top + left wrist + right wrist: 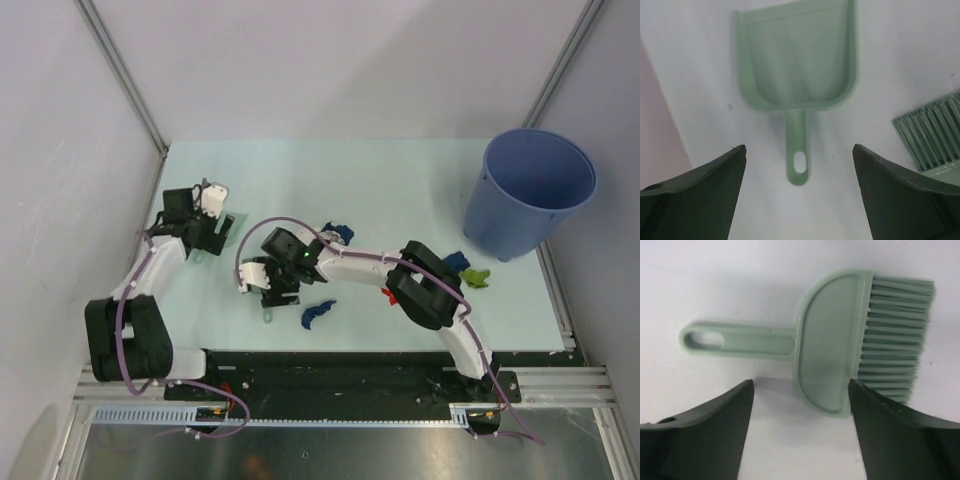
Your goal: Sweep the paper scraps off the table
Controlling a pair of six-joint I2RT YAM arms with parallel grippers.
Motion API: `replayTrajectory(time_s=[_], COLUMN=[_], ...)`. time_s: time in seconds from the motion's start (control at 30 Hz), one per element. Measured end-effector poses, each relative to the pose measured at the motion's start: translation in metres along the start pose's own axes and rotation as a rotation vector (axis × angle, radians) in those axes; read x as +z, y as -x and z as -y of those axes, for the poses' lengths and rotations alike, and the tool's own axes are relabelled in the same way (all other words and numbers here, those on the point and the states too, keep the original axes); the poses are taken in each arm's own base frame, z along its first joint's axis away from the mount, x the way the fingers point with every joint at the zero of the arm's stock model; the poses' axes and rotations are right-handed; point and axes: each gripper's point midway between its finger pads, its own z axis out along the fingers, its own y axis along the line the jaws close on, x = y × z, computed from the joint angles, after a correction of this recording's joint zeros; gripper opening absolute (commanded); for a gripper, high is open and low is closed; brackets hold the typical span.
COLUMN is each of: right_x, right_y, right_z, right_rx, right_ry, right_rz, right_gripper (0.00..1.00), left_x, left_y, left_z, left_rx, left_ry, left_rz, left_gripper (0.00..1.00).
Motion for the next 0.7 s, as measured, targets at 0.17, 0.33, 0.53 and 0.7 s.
replayTrajectory(time_s=[0.17, 0.33, 0.53, 0.7], right_x=[-0.020, -0.068, -0.133, -0.162], right_y=[0.003, 0.023, 0.056, 0.058], right_z=[-0.002, -0.004, 0.003, -0.002], right_rx=[0.024, 0.051, 0.079, 0.125], right_ry=[-0.030, -0.087, -0.187, -0.236], right_rz=[0.025, 0.102, 0.234, 0.272], right_gripper=[0.89, 0.89, 0.88, 0.88], left_x=[0.026, 0.057, 0.094, 0.103], left_y=[0.002, 0.005, -0.006, -0.002], left_z=[0.025, 0.059, 0.059, 0.054], left_rx=[0.132, 0.261, 0.277, 0.238], left_ry=[-0.094, -0.188, -0.187, -0.161], left_rz=[-0.049, -0.103, -0.211, -0.246], left_gripper=[0.93, 0.81, 0.31, 0.00])
